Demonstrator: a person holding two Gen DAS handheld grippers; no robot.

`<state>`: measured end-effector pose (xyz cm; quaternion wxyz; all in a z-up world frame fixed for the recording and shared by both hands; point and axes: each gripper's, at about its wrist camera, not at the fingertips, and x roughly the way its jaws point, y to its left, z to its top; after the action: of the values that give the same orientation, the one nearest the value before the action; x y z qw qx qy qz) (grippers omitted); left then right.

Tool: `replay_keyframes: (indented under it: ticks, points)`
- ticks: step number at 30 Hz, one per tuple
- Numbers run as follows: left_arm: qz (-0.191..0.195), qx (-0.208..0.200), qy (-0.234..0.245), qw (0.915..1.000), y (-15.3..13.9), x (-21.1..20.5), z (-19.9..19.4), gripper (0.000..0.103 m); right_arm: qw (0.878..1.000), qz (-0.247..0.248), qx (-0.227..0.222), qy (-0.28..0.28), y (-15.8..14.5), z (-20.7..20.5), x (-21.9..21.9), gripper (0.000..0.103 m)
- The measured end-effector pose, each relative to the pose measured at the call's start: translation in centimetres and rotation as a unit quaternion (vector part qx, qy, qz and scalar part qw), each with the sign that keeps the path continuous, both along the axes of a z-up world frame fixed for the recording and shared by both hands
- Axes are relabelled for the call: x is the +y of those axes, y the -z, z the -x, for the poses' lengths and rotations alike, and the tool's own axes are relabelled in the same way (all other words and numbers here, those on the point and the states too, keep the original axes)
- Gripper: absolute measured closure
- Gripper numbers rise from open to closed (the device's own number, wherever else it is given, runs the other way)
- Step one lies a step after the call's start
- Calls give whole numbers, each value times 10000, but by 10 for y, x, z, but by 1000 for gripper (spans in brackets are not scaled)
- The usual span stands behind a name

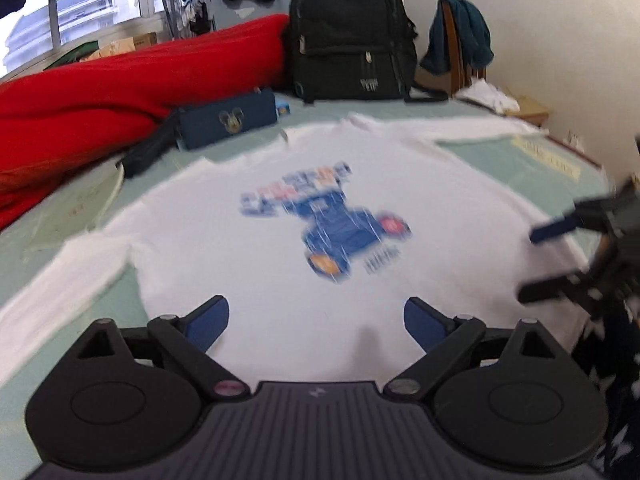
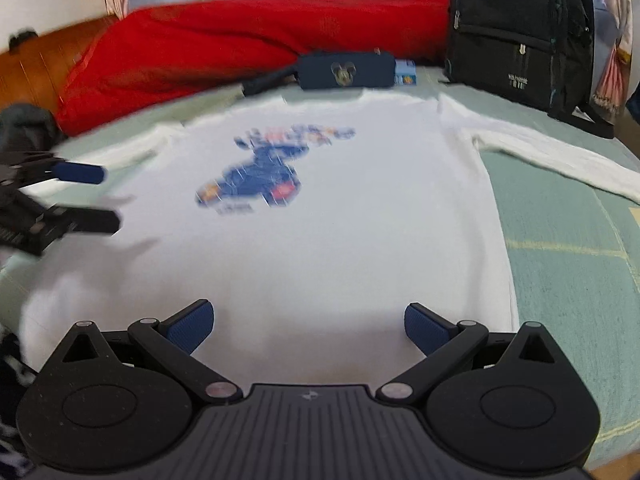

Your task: Fold clothes

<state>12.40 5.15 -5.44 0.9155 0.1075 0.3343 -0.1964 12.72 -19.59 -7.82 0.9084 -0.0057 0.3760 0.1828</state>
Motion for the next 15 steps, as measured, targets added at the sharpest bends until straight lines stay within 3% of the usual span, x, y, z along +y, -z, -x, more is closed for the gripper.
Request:
replay_keyframes:
  ticks: [5,9,15]
  points:
    - [113,263,-446,9986,29,4,30,9,9989,175,-375,-229,17,11,-1,0]
    - [224,294,-804,9961,29,6,55,7,9982,41,-507,-315,20,15,-8,0]
    - [63,179,-838,9963,28,-8,57,7,9968,231,-584,-492,14,24,-12,0]
